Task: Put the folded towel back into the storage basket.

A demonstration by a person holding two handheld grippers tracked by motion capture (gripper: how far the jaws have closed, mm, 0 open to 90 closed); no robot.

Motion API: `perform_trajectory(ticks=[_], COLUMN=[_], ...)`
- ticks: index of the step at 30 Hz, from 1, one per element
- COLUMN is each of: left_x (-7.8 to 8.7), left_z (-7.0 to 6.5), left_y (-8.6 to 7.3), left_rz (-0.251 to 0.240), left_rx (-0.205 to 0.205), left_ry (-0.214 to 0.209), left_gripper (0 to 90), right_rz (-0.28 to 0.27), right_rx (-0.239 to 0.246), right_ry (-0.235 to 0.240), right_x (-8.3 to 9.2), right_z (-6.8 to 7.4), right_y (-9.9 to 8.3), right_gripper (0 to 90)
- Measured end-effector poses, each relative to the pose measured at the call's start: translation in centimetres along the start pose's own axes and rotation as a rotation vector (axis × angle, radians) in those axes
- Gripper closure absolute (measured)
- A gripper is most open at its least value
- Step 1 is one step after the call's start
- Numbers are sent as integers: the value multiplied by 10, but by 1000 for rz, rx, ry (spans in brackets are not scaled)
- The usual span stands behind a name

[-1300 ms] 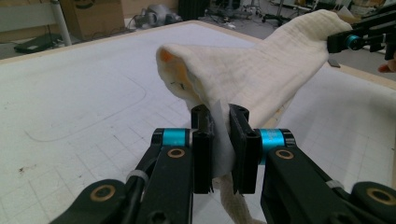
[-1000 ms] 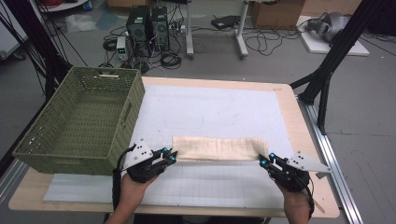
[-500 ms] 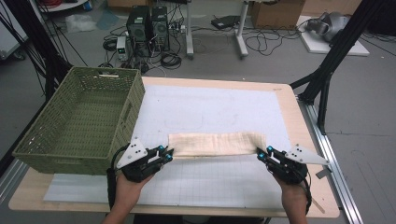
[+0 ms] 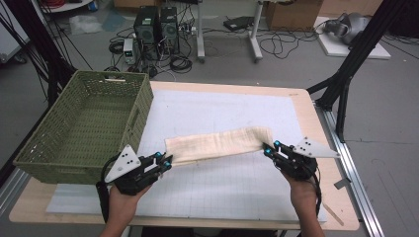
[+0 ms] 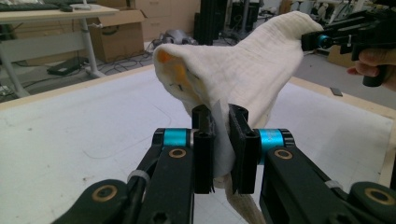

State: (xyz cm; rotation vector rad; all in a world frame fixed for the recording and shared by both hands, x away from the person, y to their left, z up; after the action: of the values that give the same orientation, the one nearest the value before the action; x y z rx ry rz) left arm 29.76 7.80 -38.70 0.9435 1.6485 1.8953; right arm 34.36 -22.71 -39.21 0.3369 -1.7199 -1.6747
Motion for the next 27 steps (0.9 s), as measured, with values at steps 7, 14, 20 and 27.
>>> perform_trajectory(ticks=[7,14,20,27], left_x=[17,33,46,64], left_z=[8,16,25,34], left_y=[7,11,14,18], left_rz=[-16,-27,-33,-47], left_rx=[-4,-7,-1,-8], left_ry=[32,72,110,147], left_gripper=[811,812,813,813], right_rz=[3,7,24,19], right_rx=[28,49,75,96], right_ry=[25,42,56,88], right_x=[-20,-45,-70,-91], right_z=[6,13,20,32], right_y=[23,40,53,70], right_gripper=[807,807,807,807])
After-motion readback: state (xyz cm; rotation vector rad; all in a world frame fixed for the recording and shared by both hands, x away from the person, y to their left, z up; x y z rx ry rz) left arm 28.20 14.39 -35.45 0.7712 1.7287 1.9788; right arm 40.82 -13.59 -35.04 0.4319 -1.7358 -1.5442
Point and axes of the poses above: each handheld gripper's, and its own axes: x roughly backward along the jaws, y roughly out of its top, z roughly to its left, the point moved 10 cm from there along -x, roughly forward along the jaws, and after that the axes turned 6 degrees about -x, right-handed, at the moved point
